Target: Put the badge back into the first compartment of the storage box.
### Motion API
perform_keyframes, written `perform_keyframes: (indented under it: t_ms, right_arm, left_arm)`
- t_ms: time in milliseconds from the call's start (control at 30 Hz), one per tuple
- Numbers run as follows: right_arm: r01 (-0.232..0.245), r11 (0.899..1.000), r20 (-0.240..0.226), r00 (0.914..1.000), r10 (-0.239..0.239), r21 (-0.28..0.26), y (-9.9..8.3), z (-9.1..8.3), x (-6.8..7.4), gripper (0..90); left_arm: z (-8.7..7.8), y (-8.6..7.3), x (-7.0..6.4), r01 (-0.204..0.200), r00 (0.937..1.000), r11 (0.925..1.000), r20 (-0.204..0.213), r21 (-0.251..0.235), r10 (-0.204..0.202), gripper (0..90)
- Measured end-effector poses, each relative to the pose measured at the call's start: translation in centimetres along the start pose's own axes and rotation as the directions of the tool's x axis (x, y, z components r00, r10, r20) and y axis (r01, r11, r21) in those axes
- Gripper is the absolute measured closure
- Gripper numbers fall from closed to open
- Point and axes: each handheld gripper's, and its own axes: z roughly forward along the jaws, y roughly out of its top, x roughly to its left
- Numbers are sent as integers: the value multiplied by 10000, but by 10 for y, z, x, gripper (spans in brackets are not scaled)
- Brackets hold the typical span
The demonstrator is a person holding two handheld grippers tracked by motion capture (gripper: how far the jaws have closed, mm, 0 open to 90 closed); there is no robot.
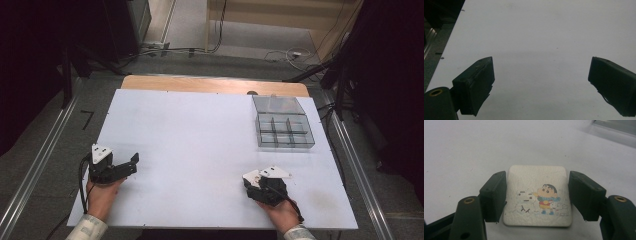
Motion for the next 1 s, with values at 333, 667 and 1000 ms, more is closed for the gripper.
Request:
perform_keyframes:
  t_ms: [333, 667, 1000]
  right_arm:
    - [-496, 9982, 87, 9987, 499, -334, 7, -6, -11, 311]
    - [-1079, 9911, 381, 9931, 1111, -781, 17, -12, -29, 312]
    - [-1564, 9801, 393, 9860, 1622, -1224, 30, -16, -41, 311]
  left_arm:
    - [0, 0, 2, 47, 10000, 10000, -5, -8, -47, 70]
    - [0, 1, 1, 45, 10000, 10000, -19, -6, -45, 70]
    - [0, 1, 1, 36, 10000, 10000, -15, -3, -36, 70]
